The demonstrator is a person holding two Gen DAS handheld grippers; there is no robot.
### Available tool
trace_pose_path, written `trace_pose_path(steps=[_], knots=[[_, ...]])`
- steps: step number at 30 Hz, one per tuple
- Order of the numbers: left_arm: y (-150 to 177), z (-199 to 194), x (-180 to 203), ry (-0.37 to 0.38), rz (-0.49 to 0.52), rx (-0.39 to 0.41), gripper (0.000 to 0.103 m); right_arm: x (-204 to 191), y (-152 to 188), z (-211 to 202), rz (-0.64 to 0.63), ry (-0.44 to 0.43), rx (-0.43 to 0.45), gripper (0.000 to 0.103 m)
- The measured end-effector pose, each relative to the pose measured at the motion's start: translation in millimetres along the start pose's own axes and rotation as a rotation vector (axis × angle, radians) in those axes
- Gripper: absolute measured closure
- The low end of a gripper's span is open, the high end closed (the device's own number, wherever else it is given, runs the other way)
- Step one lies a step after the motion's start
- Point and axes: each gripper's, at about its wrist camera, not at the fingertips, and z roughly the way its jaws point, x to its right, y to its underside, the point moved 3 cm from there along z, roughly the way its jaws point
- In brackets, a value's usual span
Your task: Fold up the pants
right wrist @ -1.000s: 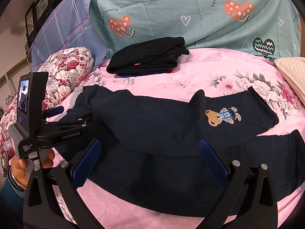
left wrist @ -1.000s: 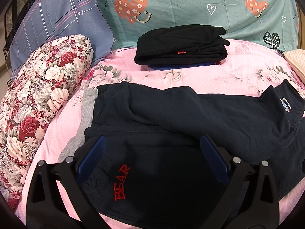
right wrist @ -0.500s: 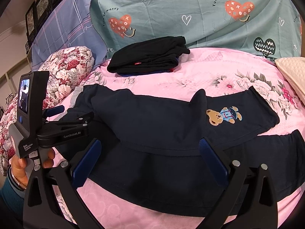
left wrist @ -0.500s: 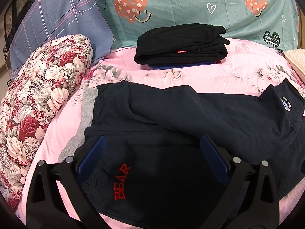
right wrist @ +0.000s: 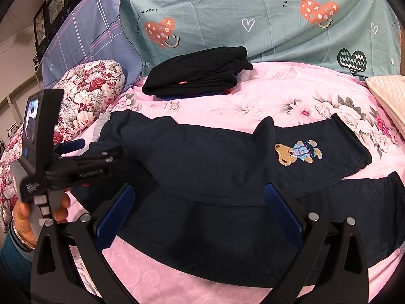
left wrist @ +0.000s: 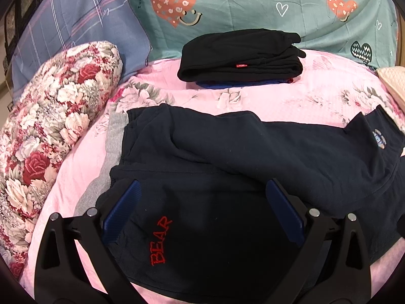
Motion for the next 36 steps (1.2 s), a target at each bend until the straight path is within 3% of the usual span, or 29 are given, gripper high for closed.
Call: trace_pose_path(steps=[3, 7, 10, 12, 15, 18, 23, 26, 27, 28, 30, 36], knots=[[-6.3, -12.8, -16.3, 0.024, -0.055, -0.027, 0.002, -3.7, -1.3, -4.4, -0.008, -0.013, 0.007, 0.001], [-1.4, -44.8, -63.7, 0.12, -0.189, -0.031, 0.002, -11.5, -4.0, -11.5, -0.023, -0.043, 0.018, 0.001], [17.5, -47.1, -110.1, 0.254, -0.348, -0.13, 0.003, -15.2, -6.8, -16.8, -0.006, -0.083, 0.011, 0.001], [38.9, -32.9, -146.1, 0.356, -0.52, -0.234, 0.003, -13.6, -10.0, -21.2, 0.018, -0.089, 0.005, 0.001], [67.0, -10.0, -175.7, 0.417, -0.695, -0.333, 0.003, -3.4, -14.4, -30.8, 0.058, -0.08, 0.004, 0.001], [78.9, 4.3, -180.9, 0.44, -0.722, -0.363, 0.004, 19.2, -17.2, -45.3, 0.113, -0.06, 0.015, 0.001], [76.1, 17.3, -174.1, 0.436, -0.705, -0.368, 0.005, 76.1, -6.6, -81.7, 0.143, 0.094, 0.02, 0.001], [69.4, 24.9, -175.7, 0.428, -0.691, -0.342, 0.017, 128.6, 7.1, -114.2, 0.212, 0.23, 0.003, 0.001], [67.6, 25.7, -174.6, 0.428, -0.68, -0.336, 0.028, 142.1, 12.0, -121.2, 0.237, 0.261, -0.004, 0.001], [64.3, 28.5, -173.1, 0.423, -0.668, -0.334, 0.061, 155.6, 17.5, -128.6, 0.267, 0.288, -0.01, 0.001], [62.2, 36.1, -168.4, 0.384, -0.61, -0.344, 0.09, 183.0, 30.4, -143.8, 0.334, 0.323, -0.018, 0.001], [66.0, 34.0, -169.9, 0.381, -0.587, -0.31, 0.092, 209.4, 64.7, -139.5, 0.389, 0.298, -0.133, 0.002]])
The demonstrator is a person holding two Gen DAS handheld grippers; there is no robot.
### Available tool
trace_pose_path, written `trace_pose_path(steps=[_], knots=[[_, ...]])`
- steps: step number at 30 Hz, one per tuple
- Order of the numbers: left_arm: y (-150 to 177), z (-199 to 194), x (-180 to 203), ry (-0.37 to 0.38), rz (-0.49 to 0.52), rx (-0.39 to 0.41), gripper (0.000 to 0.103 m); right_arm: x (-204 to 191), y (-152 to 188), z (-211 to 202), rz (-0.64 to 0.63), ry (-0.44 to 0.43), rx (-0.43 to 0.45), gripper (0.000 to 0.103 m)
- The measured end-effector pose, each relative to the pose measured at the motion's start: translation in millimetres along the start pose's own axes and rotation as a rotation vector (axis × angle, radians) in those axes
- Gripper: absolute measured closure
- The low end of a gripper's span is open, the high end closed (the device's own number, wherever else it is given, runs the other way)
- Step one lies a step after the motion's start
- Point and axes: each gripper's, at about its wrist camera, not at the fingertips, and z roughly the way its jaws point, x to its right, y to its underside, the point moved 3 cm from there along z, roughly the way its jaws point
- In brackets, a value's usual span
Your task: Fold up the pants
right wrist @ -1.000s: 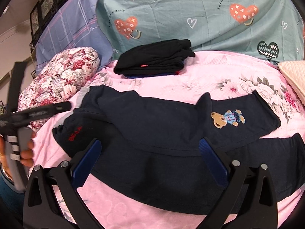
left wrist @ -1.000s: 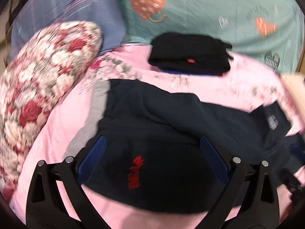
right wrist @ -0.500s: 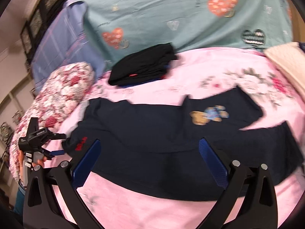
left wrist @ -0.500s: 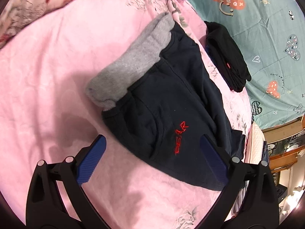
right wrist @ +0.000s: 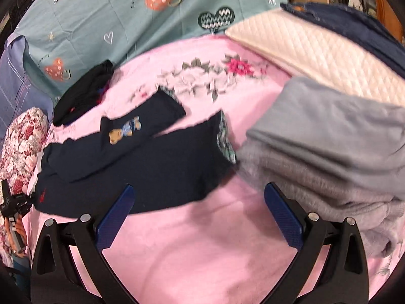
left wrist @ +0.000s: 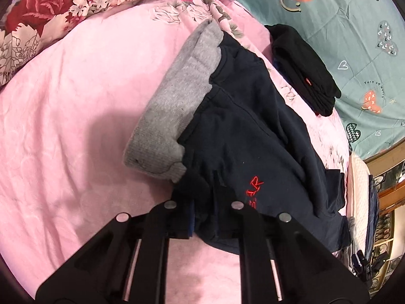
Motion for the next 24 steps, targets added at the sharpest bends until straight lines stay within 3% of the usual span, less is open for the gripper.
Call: trace_pose_path(steps=[4, 6, 9, 11, 14, 18, 21, 24], knots=[[-1.1, 2.7, 0.4, 0.023, -0.031, 0.016, 0.081, 4.7, 2.8, 30.0, 0.011, 0.013, -0.06, 0.017], [-0.6, 4.1, 5.2, 0.004, -0.012, 0.026, 0.081, 7.2, -0.7, 46.0, 0.015, 0.044, -0.083, 0.025], [-0.1, 5.8, 12.4, -0.042, 0.038, 0.04, 0.084, 6.5, -5.3, 61.1, 0.009, 0.046, -0.08, 0.047], [-1.1, 6.8, 14.2, -0.07, 0.058, 0.038, 0.09, 4.2, -8.2, 64.4, -0.005, 0.001, -0.091, 0.097], [-5.7, -0.4, 12.5, -0.043, 0.036, 0.043, 0.093, 1.9, -15.3, 49.7, -0.009, -0.026, -0.06, 0.098], [-16.1, -37.7, 12.8, 0.064, 0.002, 0.098, 0.095, -0.8, -21.6, 1.4, 0.0, -0.11, -0.008, 0.098], [-15.8, -70.2, 16.1, 0.114, 0.013, 0.138, 0.096, 1.0, -11.4, -21.1, 0.028, -0.145, -0.03, 0.098], [-9.1, -88.2, 12.0, 0.113, 0.018, 0.148, 0.096, 4.3, 7.9, -24.0, 0.035, -0.141, -0.088, 0.097]])
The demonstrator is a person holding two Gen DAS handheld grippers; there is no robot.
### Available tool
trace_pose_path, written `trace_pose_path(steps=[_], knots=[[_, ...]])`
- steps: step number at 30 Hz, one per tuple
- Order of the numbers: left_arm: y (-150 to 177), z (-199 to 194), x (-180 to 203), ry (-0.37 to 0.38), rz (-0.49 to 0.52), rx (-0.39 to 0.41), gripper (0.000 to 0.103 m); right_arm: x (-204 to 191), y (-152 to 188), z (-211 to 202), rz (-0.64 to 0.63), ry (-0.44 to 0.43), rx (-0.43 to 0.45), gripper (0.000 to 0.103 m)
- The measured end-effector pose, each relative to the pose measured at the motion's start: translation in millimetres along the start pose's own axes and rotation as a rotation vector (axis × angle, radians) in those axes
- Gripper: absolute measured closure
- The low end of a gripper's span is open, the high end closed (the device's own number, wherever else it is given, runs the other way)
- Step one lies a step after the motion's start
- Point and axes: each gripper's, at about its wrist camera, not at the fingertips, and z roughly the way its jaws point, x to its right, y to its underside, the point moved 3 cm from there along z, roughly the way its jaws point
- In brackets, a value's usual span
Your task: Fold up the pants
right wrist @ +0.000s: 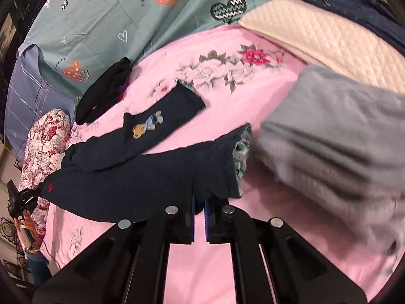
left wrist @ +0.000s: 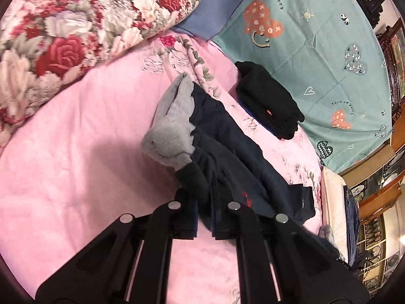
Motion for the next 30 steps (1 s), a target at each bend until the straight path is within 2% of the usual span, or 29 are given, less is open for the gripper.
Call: trace_pose_path(steps=[1, 3, 4, 5, 7, 8, 9, 10, 11, 13, 14, 18, 21, 22, 24, 25, 26, 30], knots=[[1.7, -3.7, -3.6, -0.009, 0.0, 0.004, 0.096, 4.1, 8.4, 2.6, 0.005, 0.027, -0.025, 0.096], [7.2, -5.9, -20.7, -0.027, -0.032, -0.019, 0.096, 9.8, 17.8, 9.1, -0.01, 0.115, -0.085, 0.071], [8.9, -2.0, -27.9, -0.042, -0.031, -0.037, 0.094, 11.6, 18.1, 9.3, -0.031, 0.188, -0.097, 0.054], [14.1, 6.3, -37.7, -0.08, -0.017, -0.085, 0.09, 10.5, 13.8, 3.6, -0.066, 0.262, -0.067, 0.051], [25.8, 18.7, -52.3, -0.134, -0.022, -0.163, 0.082, 0.3, 2.8, -5.5, -0.095, 0.229, -0.021, 0.048], [32.9, 22.1, -60.1, -0.158, -0.024, -0.191, 0.08, -9.7, -9.0, -9.0, -0.098, 0.176, 0.007, 0.045], [35.5, 19.7, -64.7, -0.191, -0.02, -0.183, 0.064, -15.7, -18.1, -7.9, -0.104, 0.144, 0.019, 0.045], [35.6, 15.3, -68.2, -0.224, -0.017, -0.159, 0.04, -24.0, -29.0, -1.6, -0.119, 0.112, 0.023, 0.041], [34.1, 6.9, -72.1, -0.253, -0.015, -0.117, 0.033, -33.6, -42.1, 11.1, -0.137, 0.08, 0.017, 0.039], [27.6, -11.3, -74.2, -0.251, -0.024, -0.054, 0.03, -36.4, -65.2, 39.9, -0.136, 0.049, 0.001, 0.039], [23.1, -16.5, -72.9, -0.252, -0.029, -0.039, 0.029, -33.7, -81.8, 64.7, -0.104, 0.034, -0.008, 0.039], [12.2, -30.4, -59.4, -0.276, -0.014, 0.017, 0.018, -17.9, -120.1, 134.6, 0.032, -0.007, -0.042, 0.039], [9.2, -30.8, -45.5, -0.319, 0.03, 0.056, 0.01, -10.3, -133.1, 169.4, 0.101, -0.047, -0.082, 0.039], [8.3, -29.9, -43.0, -0.326, 0.042, 0.06, 0.009, -10.4, -134.4, 169.7, 0.106, -0.05, -0.058, 0.038], [5.9, -20.0, -31.9, -0.34, 0.08, 0.054, 0.009, -15.9, -142.3, 174.4, 0.102, -0.077, -0.053, 0.045], [3.0, -9.8, -22.9, -0.34, 0.097, 0.043, 0.009, -18.4, -143.8, 175.9, 0.1, -0.09, -0.062, 0.077], [1.8, -3.9, -17.5, -0.339, 0.109, 0.038, 0.009, -23.1, -147.5, 178.1, 0.086, -0.109, -0.084, 0.095], [-20.0, 22.6, 15.2, -0.342, 0.162, 0.044, 0.009, -40.9, -167.9, 153.4, -0.027, -0.081, -0.004, 0.095]])
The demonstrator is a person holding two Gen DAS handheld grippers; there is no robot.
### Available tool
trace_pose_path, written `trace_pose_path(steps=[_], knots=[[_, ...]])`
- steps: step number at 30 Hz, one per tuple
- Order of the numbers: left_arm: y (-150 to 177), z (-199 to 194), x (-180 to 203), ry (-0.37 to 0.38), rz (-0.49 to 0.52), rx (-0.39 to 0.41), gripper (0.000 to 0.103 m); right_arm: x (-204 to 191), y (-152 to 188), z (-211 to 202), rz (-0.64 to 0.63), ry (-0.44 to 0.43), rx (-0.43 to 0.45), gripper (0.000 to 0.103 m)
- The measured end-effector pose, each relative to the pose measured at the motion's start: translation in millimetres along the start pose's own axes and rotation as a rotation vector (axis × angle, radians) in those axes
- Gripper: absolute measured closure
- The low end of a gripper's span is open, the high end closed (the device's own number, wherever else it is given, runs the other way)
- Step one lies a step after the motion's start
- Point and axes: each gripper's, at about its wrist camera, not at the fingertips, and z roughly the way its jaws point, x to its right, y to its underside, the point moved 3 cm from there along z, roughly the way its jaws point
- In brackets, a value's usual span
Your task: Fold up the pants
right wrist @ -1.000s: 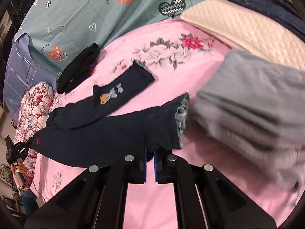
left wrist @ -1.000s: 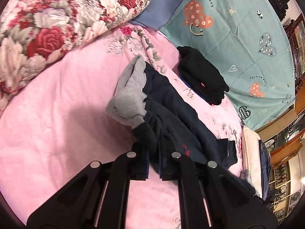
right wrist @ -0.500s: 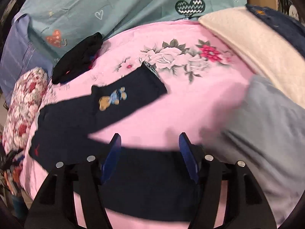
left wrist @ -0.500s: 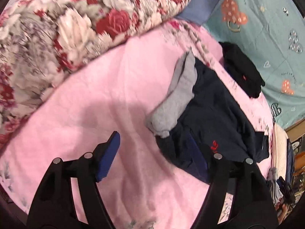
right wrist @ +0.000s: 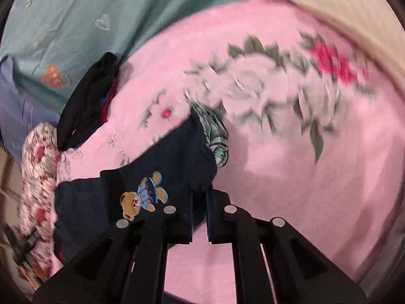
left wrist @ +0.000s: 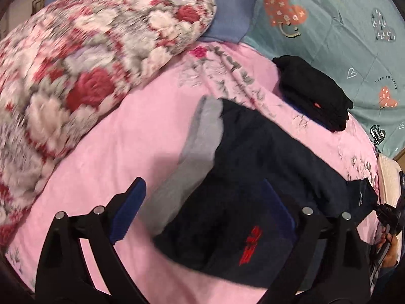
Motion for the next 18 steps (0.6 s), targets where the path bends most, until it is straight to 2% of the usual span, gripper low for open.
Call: trace_pose_path(steps=[1, 4, 6, 7, 8, 9, 10, 12, 14, 18], knots=[[-12.1, 2.4, 9.6, 0.006, 0.008, 0.018, 0.009, 0.3, -7.5, -11.8, 0.007, -0.006, 0.032, 0.096], [-37.1, 4.6, 24.6, 0.031, 0.004, 0.05, 0.009, 18.5, -21.7, -39.3, 0.03, 0.057, 0.101, 0.096], [-51.0, 12.1, 33.7, 0.043, 0.008, 0.05, 0.009, 39.1, -17.4, -41.7, 0.053, 0.166, 0.078, 0.091], [-54.6, 16.8, 36.4, 0.037, 0.01, 0.047, 0.009, 44.7, -13.8, -38.8, 0.048, 0.22, 0.054, 0.077], [-55.5, 22.2, 37.7, 0.034, 0.017, 0.039, 0.009, 54.1, -7.4, -36.4, 0.041, 0.317, 0.02, 0.058], [-55.7, 28.5, 37.9, 0.028, 0.021, 0.028, 0.009, 59.8, -3.2, -38.5, 0.038, 0.379, 0.018, 0.054], [-55.2, 35.5, 37.7, 0.022, 0.026, 0.015, 0.009, 62.5, 1.4, -44.5, 0.03, 0.395, 0.039, 0.053], [-55.6, 52.9, 32.8, 0.009, 0.02, -0.014, 0.009, 61.4, 6.5, -51.7, 0.048, 0.309, 0.046, 0.049], [-58.3, 69.9, 26.3, 0.038, -0.016, -0.059, 0.009, 49.9, 9.8, -56.5, 0.062, 0.225, 0.044, 0.049], [-70.8, 99.4, 10.9, 0.112, -0.153, -0.116, 0.009, -2.9, 14.3, -54.5, -0.012, 0.104, 0.029, 0.047]])
